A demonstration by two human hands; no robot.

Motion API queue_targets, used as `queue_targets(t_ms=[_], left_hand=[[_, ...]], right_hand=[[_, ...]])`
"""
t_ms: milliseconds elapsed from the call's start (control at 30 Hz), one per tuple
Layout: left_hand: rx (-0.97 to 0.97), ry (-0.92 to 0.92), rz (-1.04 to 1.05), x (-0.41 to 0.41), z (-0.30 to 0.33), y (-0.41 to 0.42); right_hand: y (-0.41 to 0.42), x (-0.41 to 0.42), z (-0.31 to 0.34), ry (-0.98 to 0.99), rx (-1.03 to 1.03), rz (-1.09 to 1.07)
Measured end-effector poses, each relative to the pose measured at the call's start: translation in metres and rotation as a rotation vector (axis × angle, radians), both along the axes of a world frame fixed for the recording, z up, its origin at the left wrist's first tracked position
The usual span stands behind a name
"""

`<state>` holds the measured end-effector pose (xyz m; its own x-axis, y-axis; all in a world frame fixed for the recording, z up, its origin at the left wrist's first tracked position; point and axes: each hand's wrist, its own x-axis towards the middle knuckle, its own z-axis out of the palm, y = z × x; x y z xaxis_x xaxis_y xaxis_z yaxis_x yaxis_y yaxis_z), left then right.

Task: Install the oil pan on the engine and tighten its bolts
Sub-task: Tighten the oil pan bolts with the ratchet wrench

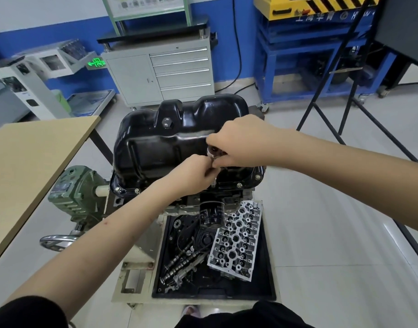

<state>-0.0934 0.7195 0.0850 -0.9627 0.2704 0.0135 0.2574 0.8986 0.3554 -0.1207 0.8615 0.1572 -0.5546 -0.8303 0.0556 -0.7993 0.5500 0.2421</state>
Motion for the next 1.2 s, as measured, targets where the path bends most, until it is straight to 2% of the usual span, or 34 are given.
queue_targets(t_ms=[133, 333, 467, 567, 667, 767, 1000, 1200], left_hand=[[-0.055, -0.072, -0.011, -0.004, 0.004, -0.002], [0.055, -0.025, 0.064, 0.001, 0.002, 0.001], [0.002, 0.034, 0.057, 0.002, 0.000, 0.003], [0.023, -0.019, 0.049, 0.003, 0.002, -0.002], [0.057, -0.110, 0.067, 0.001, 0.004, -0.004], [0.052, -0.093, 0.087, 0.003, 0.007, -0.003], [0.086, -0.113, 0.069, 0.001, 0.005, 0.000], [0.033, -0.105, 0.103, 0.003, 0.006, 0.002]], right_hand=[[0.001, -0.004, 0.005, 0.018, 0.097, 0.125], [0.001, 0.001, 0.002, -0.064, 0.010, -0.072], [-0.001, 0.000, 0.000, -0.017, 0.031, 0.041], [-0.004, -0.003, 0.002, 0.033, 0.085, 0.112], [-0.006, -0.001, 0.004, -0.011, 0.032, -0.006], [-0.009, 0.005, 0.002, -0.058, 0.001, -0.111], [-0.006, -0.002, 0.005, 0.070, 0.127, 0.079], [-0.007, 0.009, 0.004, -0.025, 0.039, -0.105]])
